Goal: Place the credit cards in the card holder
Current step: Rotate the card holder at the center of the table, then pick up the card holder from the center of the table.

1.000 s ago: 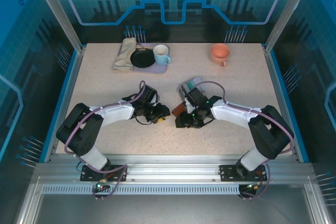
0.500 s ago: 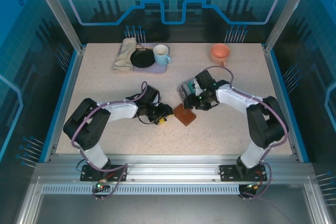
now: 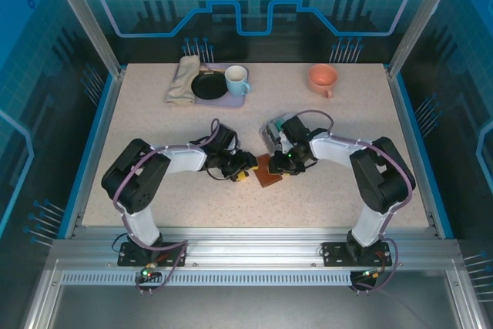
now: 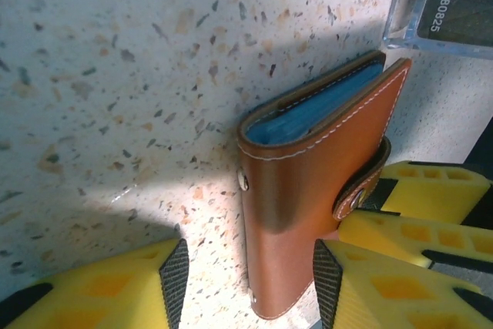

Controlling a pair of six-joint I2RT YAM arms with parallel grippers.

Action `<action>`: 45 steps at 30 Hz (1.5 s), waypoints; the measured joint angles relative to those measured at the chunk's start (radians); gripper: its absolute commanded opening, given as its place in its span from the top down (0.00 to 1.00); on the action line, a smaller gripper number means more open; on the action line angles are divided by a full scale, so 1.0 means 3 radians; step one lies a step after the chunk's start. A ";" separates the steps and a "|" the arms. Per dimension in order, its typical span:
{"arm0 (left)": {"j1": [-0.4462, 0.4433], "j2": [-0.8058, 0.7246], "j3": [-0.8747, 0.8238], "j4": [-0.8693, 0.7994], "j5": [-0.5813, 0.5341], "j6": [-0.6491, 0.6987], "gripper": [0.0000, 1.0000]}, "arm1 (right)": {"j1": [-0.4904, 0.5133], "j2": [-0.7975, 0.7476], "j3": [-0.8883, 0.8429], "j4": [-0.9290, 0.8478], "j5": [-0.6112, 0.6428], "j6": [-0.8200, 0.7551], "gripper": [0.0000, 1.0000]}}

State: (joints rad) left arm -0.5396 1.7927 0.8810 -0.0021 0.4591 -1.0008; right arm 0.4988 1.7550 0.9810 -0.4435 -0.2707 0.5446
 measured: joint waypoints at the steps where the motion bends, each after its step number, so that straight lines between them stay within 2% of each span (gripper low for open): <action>1: 0.0000 0.0006 0.0003 0.0009 0.0006 -0.0001 0.51 | 0.0000 -0.0011 -0.0027 0.0018 -0.0006 0.0009 0.65; 9: -0.0001 0.0114 0.0051 0.0132 0.0086 -0.0064 0.60 | 0.0000 -0.0034 -0.0117 0.0149 -0.0088 0.0084 0.72; 16: 0.0000 0.0181 0.0072 0.0205 0.0107 -0.0064 0.79 | 0.0000 -0.0034 -0.0118 0.0142 -0.0081 0.0094 0.72; 23: 0.0000 0.0155 0.0074 0.0237 0.0125 0.0025 0.99 | 0.0001 -0.0089 -0.0114 0.0056 0.0024 0.0088 0.65; 27: -0.0001 0.0104 0.0089 0.0235 0.0151 0.0086 1.00 | 0.0041 -0.0220 -0.0033 -0.0234 0.0343 -0.0043 0.60; 31: -0.0001 0.0076 0.0098 0.0210 0.0160 0.0161 1.00 | 0.0207 -0.0320 0.0183 -0.0434 0.0595 -0.0217 0.58; 45: 0.0003 0.0042 0.0139 0.0092 0.0205 0.0253 1.00 | 0.0415 0.0058 0.0464 -0.0381 0.0524 -0.0291 0.51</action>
State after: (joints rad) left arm -0.5388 1.8053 0.9226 0.0254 0.5205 -0.9249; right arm 0.6231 1.7725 1.1202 -0.5579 -0.1135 0.4572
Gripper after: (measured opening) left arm 0.068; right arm 0.477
